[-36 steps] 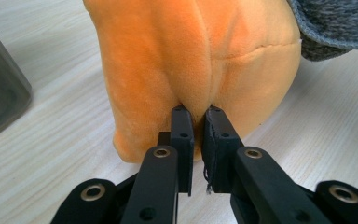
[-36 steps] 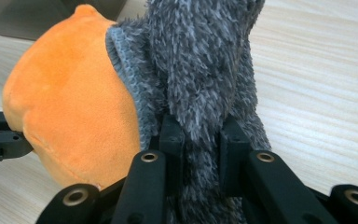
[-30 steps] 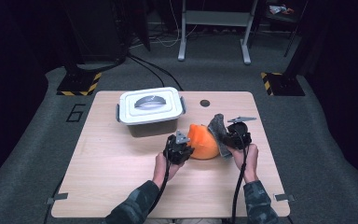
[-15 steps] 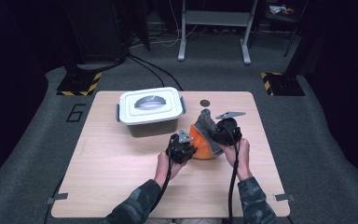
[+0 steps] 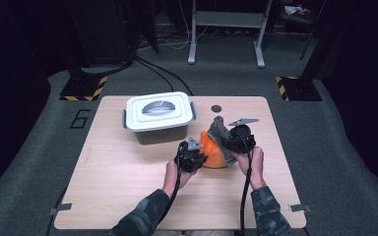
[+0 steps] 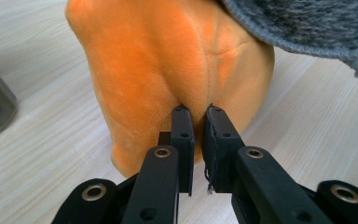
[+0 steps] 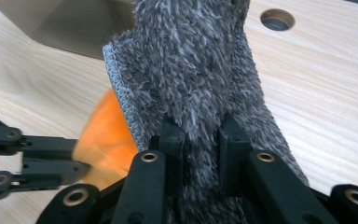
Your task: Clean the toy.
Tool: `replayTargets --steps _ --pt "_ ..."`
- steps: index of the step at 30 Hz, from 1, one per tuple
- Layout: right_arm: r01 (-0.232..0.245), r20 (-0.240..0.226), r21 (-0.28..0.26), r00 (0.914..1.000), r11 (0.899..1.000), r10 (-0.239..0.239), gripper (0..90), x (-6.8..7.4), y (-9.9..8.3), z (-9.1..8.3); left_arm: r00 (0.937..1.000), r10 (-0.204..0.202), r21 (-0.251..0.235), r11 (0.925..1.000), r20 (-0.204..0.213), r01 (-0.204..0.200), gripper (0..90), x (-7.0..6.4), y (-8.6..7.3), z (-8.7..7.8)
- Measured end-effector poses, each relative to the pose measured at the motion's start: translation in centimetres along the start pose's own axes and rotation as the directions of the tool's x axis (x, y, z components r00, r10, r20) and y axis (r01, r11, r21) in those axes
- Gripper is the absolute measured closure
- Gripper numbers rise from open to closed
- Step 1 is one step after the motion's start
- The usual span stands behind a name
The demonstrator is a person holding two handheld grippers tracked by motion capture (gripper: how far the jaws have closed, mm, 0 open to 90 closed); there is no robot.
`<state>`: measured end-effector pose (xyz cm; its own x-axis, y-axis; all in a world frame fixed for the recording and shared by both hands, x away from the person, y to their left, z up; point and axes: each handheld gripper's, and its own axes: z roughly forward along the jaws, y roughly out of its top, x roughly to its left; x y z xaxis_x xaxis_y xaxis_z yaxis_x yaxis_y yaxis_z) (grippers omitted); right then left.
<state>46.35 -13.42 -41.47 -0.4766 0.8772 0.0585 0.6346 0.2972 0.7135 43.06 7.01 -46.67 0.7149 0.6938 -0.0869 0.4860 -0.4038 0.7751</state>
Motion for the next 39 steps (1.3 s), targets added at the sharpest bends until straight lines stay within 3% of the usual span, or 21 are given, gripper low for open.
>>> replayTargets --steps 4,6,13,14,16,18,24,33,36,39 --pt "-0.027 0.012 0.011 0.9996 1.000 0.027 75.4 -1.2 -0.7 0.2 1.0000 -0.003 0.002 1.0000 0.000 0.003 82.9 0.1 -0.1 0.1" --pt "-0.069 0.024 0.025 0.9974 0.997 0.068 75.3 -2.0 -1.3 0.4 1.0000 -0.004 0.001 1.0000 -0.002 0.004 82.9 0.1 -0.1 0.1" --pt "-0.108 0.061 0.063 0.9926 0.992 0.105 75.3 -3.4 -2.6 1.1 1.0000 -0.003 0.001 1.0000 -0.004 0.003 82.7 0.1 -0.1 0.1" --pt "-0.128 0.066 0.080 0.9902 0.989 0.123 75.2 -3.8 -3.0 1.5 1.0000 -0.005 0.001 1.0000 -0.003 0.005 82.7 0.1 -0.2 0.1" --pt "-0.124 0.075 0.090 0.9902 0.988 0.118 75.3 -4.0 -3.2 1.8 1.0000 -0.003 0.003 1.0000 -0.004 0.003 82.7 0.2 -0.2 0.1" --pt "-0.158 0.079 0.119 0.9855 0.980 0.150 75.3 -4.3 -3.9 2.4 1.0000 -0.004 -0.004 1.0000 -0.008 0.004 82.6 0.1 -0.3 0.2" --pt "-0.170 0.071 0.156 0.9844 0.973 0.161 75.2 -5.1 -4.5 3.0 0.9999 -0.008 0.000 1.0000 -0.007 0.008 82.4 0.2 -0.3 0.2" --pt "-0.137 0.054 0.062 0.9895 0.989 0.134 75.3 -4.0 -2.7 0.5 0.9997 -0.023 0.002 0.9997 -0.010 0.023 82.0 0.5 -0.3 0.1" --pt "-0.107 0.036 0.015 0.9936 0.994 0.107 75.3 -2.9 -1.6 -0.8 0.9998 -0.014 0.001 0.9999 -0.011 0.014 82.1 0.4 -0.3 0.1" --pt "-0.028 -0.001 -0.034 0.9996 0.999 0.028 75.3 -1.1 -0.2 -2.3 0.9999 -0.013 -0.002 0.9999 -0.011 0.013 82.0 0.3 -0.3 0.1"
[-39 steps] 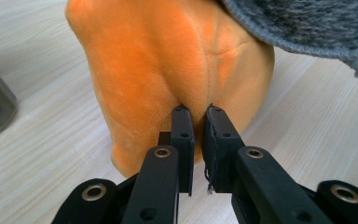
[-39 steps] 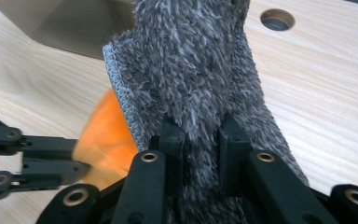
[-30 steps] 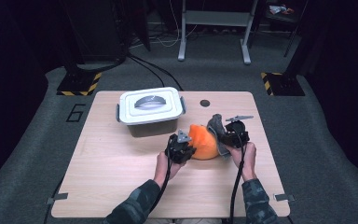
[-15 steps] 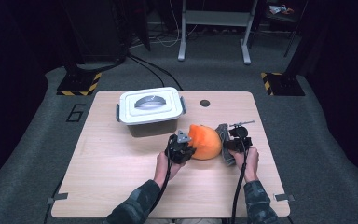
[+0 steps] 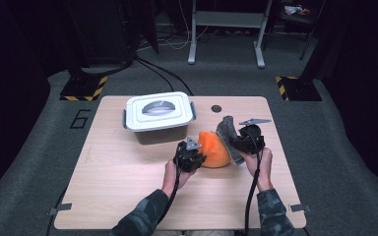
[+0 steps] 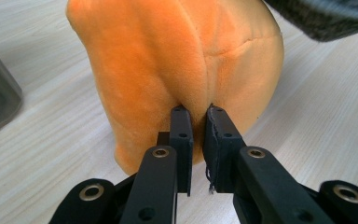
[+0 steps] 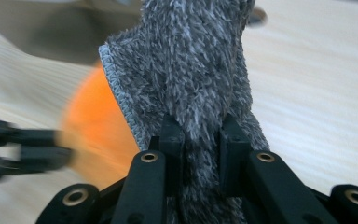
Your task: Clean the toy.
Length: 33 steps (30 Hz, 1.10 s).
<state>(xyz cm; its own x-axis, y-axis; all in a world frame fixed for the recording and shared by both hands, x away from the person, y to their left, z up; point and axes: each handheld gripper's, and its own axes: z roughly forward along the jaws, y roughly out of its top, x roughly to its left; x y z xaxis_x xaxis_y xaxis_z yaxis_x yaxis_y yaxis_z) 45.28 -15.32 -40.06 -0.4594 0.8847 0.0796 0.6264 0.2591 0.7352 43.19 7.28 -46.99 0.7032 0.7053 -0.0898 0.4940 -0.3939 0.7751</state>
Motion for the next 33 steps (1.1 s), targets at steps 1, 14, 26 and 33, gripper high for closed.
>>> replayTargets --steps 1,14,26,33 --pt "0.013 -0.009 -0.010 0.9999 1.000 -0.013 75.3 0.5 0.3 -0.2 1.0000 0.000 0.000 1.0000 0.000 0.000 82.0 0.0 0.0 0.0" --pt "0.074 -0.038 0.041 0.9966 0.996 -0.073 75.4 3.3 0.6 2.4 1.0000 0.003 0.004 1.0000 0.006 -0.003 81.5 -0.1 0.0 0.1" --pt "0.013 0.048 0.076 0.9987 0.997 -0.017 75.2 0.4 -0.9 2.2 1.0000 -0.002 0.000 1.0000 0.007 0.002 81.2 -0.1 0.0 0.1" --pt "-0.043 0.072 0.106 0.9968 0.993 0.035 75.0 -1.2 -2.1 2.8 1.0000 0.000 0.001 1.0000 0.007 0.000 81.0 -0.1 0.0 0.2"
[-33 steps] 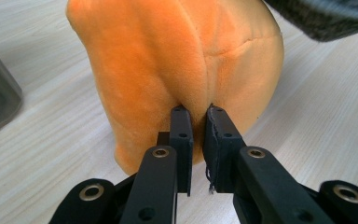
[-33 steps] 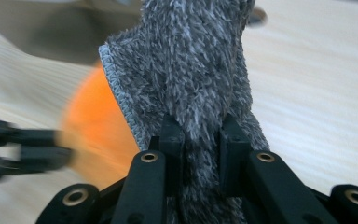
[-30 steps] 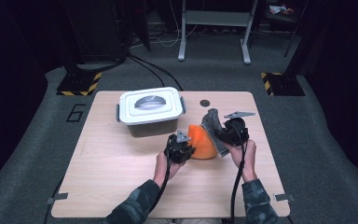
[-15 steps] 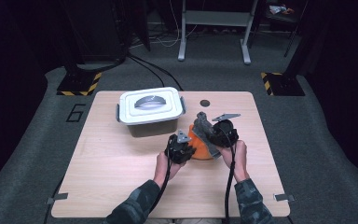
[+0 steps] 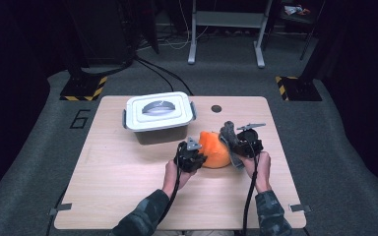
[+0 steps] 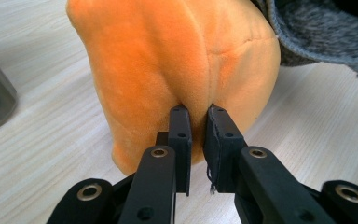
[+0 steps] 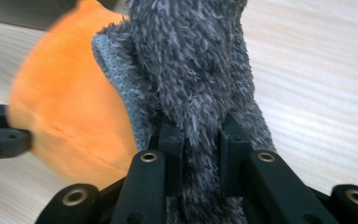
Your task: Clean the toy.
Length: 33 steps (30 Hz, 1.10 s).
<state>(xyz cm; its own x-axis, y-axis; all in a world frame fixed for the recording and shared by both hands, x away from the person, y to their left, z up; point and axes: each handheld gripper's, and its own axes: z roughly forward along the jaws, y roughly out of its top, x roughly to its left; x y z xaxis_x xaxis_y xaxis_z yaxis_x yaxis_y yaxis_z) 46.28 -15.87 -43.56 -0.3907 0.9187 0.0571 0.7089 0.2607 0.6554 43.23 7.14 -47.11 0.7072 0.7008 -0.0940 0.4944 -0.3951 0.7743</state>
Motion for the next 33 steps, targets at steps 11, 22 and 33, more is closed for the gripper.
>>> replayTargets --steps 11,22,33 --pt "-0.075 0.029 0.105 0.9970 0.992 0.072 75.0 -2.3 -2.4 3.3 1.0000 -0.006 0.000 1.0000 -0.003 0.006 80.8 0.0 0.0 0.1" --pt "-0.046 0.063 0.042 0.9970 0.998 0.044 75.0 -1.7 -1.5 0.8 1.0000 -0.006 0.001 1.0000 -0.005 0.006 80.6 0.1 0.0 0.0" --pt "0.040 -0.042 -0.031 0.9983 0.999 -0.041 75.0 1.5 0.8 -0.8 1.0000 -0.008 0.000 1.0000 -0.005 0.008 79.6 0.1 0.0 0.0"
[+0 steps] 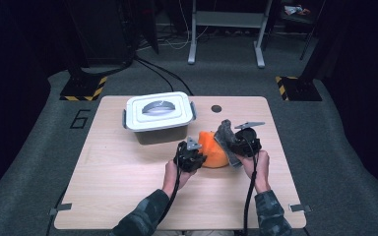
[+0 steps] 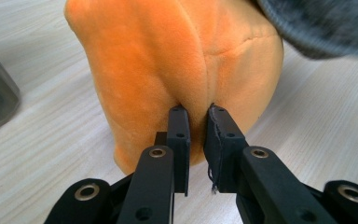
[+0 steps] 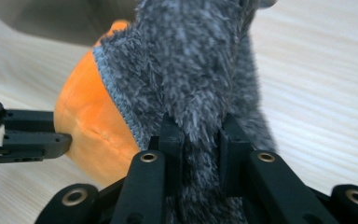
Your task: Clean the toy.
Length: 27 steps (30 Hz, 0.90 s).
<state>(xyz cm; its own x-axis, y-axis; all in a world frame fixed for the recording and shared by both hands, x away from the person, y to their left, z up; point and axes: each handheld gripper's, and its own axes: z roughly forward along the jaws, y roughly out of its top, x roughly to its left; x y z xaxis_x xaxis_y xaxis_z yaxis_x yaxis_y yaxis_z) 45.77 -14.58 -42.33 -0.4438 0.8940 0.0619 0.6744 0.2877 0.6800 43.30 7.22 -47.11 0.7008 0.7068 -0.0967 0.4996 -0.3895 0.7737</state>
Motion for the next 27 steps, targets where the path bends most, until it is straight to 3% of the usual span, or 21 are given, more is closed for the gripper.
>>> replayTargets --steps 6,11,18,22,27 --pt "0.000 0.019 0.010 0.9998 1.000 0.000 75.1 -0.1 -0.2 0.7 0.9998 0.021 -0.019 0.9996 -0.006 -0.021 73.8 -0.2 0.1 -0.2" --pt "-0.007 0.018 0.014 0.9998 1.000 0.007 75.1 -0.4 -0.3 0.8 0.9965 0.073 -0.005 0.9973 -0.040 -0.073 59.4 -0.7 0.3 -0.3" --pt "-0.008 0.018 0.017 0.9998 1.000 0.008 75.1 -0.7 -0.2 0.9 0.9940 0.080 0.019 0.9967 -0.075 -0.079 44.9 -0.4 0.1 0.2" --pt "-0.008 0.012 0.019 0.9999 1.000 0.008 75.0 -0.8 -0.2 1.1 0.9926 0.091 0.025 0.9957 -0.081 -0.089 48.9 -0.5 -0.2 0.8" --pt "-0.013 0.016 0.010 0.9998 1.000 0.013 75.0 -0.7 -0.3 1.1 0.9940 0.085 0.026 0.9962 -0.070 -0.083 67.4 -0.4 -0.3 1.1"
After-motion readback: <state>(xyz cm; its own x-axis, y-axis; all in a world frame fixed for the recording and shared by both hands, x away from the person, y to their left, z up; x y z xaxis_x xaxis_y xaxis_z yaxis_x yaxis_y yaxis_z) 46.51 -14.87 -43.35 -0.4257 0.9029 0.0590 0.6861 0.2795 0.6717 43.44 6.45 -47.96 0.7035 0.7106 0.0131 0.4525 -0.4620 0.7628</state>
